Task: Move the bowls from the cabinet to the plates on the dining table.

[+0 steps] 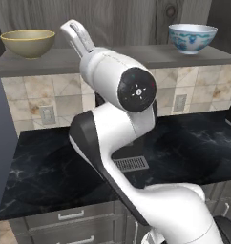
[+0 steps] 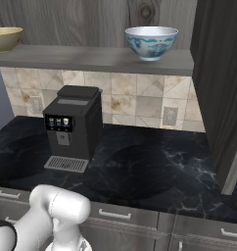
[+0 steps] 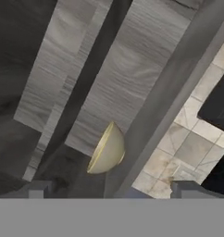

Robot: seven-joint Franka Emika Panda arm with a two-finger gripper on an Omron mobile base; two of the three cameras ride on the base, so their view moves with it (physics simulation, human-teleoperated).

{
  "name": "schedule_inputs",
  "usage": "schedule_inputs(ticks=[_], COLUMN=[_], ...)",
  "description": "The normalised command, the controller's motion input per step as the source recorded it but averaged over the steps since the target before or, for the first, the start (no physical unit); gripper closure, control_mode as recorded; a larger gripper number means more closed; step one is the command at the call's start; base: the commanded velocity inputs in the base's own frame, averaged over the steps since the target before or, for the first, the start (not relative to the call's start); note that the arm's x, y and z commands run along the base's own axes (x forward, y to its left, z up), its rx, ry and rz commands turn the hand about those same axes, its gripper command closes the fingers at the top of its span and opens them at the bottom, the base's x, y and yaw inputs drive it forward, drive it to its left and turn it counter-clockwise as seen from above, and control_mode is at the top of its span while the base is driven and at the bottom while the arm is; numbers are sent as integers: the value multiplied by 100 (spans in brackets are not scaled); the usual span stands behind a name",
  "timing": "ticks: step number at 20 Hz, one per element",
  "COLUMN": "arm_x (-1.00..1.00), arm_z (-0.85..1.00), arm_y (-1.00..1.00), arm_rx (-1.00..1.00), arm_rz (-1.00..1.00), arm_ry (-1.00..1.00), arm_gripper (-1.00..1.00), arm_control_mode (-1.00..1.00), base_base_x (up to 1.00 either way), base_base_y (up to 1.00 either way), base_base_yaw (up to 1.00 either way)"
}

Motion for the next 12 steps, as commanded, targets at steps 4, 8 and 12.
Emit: schedule_inputs(ticks=[4, 8, 12], arm_x=[8, 19, 24], arm_z=[-4, -4, -2], arm_y=[-39, -38, -35], arm_rx=[10, 13, 13], arm_rz=[-4, 0, 0], arm_ry=[9, 5, 4], arm_gripper=[-100, -100, -100], arm_control_mode=[-100, -100, -100], base_base_x=[0, 0, 0], base_base_y=[0, 0, 0], base_base_yaw=[0, 0, 0])
